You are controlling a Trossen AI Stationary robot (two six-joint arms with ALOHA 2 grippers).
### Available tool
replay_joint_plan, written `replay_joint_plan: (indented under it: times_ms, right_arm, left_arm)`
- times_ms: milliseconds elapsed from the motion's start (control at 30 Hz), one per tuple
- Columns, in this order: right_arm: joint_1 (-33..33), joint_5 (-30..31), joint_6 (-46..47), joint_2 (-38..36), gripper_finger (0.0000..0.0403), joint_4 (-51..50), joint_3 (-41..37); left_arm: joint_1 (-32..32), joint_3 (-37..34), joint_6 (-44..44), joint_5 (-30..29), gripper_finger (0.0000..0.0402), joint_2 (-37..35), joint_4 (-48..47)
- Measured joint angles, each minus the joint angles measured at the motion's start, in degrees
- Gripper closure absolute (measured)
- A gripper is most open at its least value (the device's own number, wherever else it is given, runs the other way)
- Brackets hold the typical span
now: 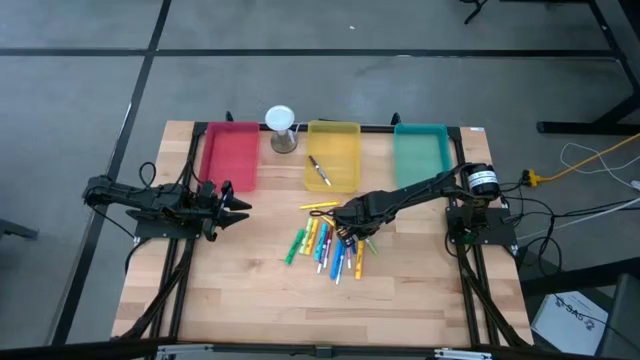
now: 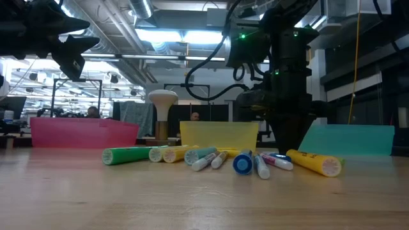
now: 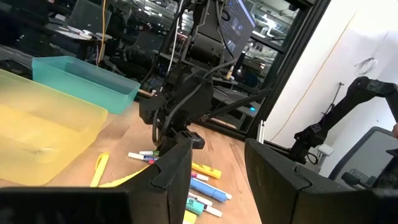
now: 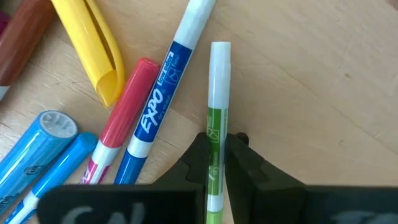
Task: Pick & Place Markers
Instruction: Put the green marker into the yellow bin
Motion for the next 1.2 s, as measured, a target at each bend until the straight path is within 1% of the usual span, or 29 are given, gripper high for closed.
replay_joint_plan:
  times_ms: [300,567,733,867,1033,1200]
  right_arm:
    - [0.0,1.7,-0.1,-1.9,0.0376,-1.6,0.0]
    - [-0.1,1.9,-0.9,-2.4,0.0376,-2.7,0.6]
    - [-1.3,4.2,-3.0,-3.2,0.0376,-3.0,3.5]
    - [-3.5,5.1,-6.2,-3.6,0.0376,-3.8,6.7]
    - [-6.7,7.0,-11.3,-3.7,0.0376,-4.9,11.8]
    - [-11.3,9.3,-17.2,-3.7,0.0376,-5.0,17.3]
  left_arm:
    - [0.0,0.0,0.0,0.0,0.0258,0.0,0.0]
    - [0.0,0.0,0.0,0.0,0.0258,0.0,0.0]
    - [0.0,0.0,0.0,0.0,0.0258,0.0,0.0]
    - [0.0,0.0,0.0,0.0,0.0258,0.0,0.0]
    - [0.0,0.0,0.0,0.0,0.0258,0.0,0.0]
    - [0.0,0.0,0.0,0.0,0.0258,0.0,0.0]
